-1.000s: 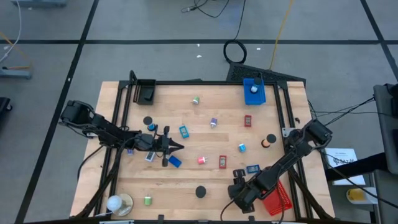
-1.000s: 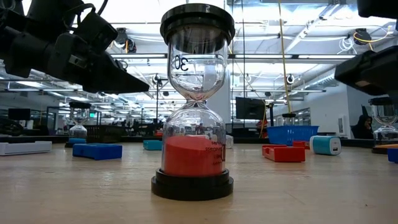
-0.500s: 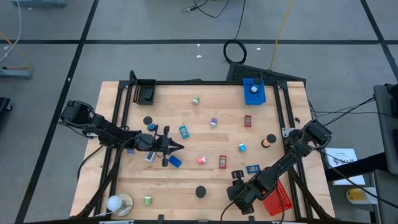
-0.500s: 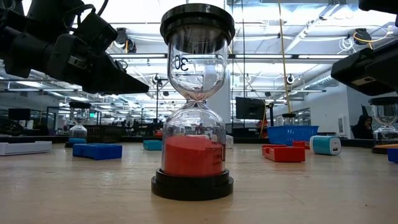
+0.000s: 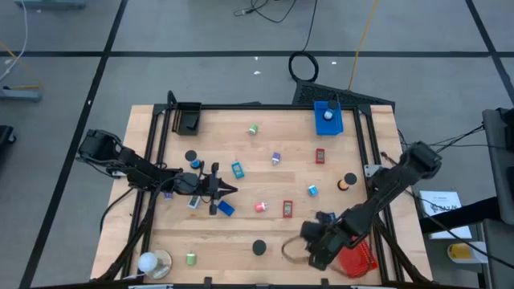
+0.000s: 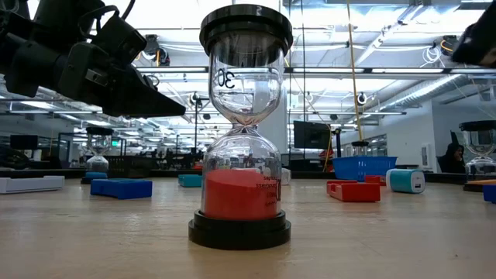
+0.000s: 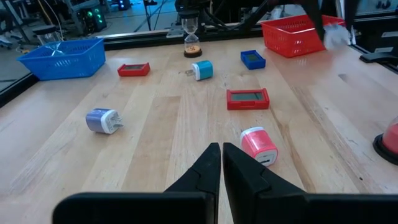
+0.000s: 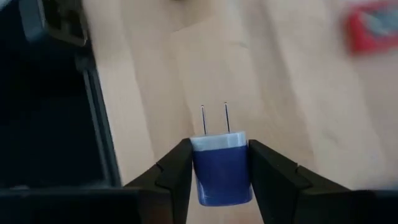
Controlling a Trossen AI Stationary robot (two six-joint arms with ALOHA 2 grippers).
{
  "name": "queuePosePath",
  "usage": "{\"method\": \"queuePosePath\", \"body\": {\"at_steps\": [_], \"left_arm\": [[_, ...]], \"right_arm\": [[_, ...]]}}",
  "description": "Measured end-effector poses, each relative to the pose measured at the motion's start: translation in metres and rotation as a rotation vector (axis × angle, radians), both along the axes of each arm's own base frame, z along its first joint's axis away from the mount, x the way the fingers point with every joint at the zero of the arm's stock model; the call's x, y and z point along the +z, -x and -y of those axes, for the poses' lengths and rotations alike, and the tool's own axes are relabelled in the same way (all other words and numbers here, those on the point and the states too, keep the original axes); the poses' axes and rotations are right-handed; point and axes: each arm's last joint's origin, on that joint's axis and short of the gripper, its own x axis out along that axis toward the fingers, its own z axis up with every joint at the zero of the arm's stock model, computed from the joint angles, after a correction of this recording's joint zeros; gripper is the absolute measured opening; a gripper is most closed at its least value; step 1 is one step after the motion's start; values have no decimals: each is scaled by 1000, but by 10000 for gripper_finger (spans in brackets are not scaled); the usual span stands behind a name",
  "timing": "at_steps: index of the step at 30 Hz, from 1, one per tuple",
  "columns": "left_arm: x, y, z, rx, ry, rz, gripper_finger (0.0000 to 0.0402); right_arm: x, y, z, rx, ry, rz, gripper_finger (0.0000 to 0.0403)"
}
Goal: Pick & Place Office items
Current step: Put the bottom right blue charger adapter into the red basket
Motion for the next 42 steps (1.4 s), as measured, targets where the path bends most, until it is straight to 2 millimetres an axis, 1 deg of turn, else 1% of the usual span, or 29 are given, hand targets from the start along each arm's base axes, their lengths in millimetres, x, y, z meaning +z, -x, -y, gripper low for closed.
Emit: {"method": "queuePosePath", "body": {"at_steps": [4, 7, 10, 14, 21, 23, 27, 35, 42], "left_arm": [[0, 0, 0, 0, -1, -4, 26], [0, 0, 0, 0, -1, -5, 26], [0, 0, 0, 0, -1, -5, 26], [-1, 0, 0, 0, -1, -5, 26], [0, 0, 0, 4, 15, -5, 26], [-1, 0, 0, 4, 16, -6, 26], [-1, 0, 0, 4, 14, -14, 26], [-2, 0, 0, 5, 15, -18, 26], [-2, 0, 0, 6, 16, -18, 26]], "right_arm": [[24, 29, 4, -118, -84, -81, 127], [35, 52, 5, -239, -120, -152, 127], [34, 69, 1, -365, -122, -228, 126], [23, 82, -7, -510, -82, -312, 126], [6, 88, -18, -665, -52, -363, 126], [1, 90, -17, -710, -43, -385, 126], [-16, 95, -11, -782, -7, -416, 126], [-35, 95, -10, -778, -63, -402, 126], [-41, 95, -9, -780, -76, -344, 126]]}}
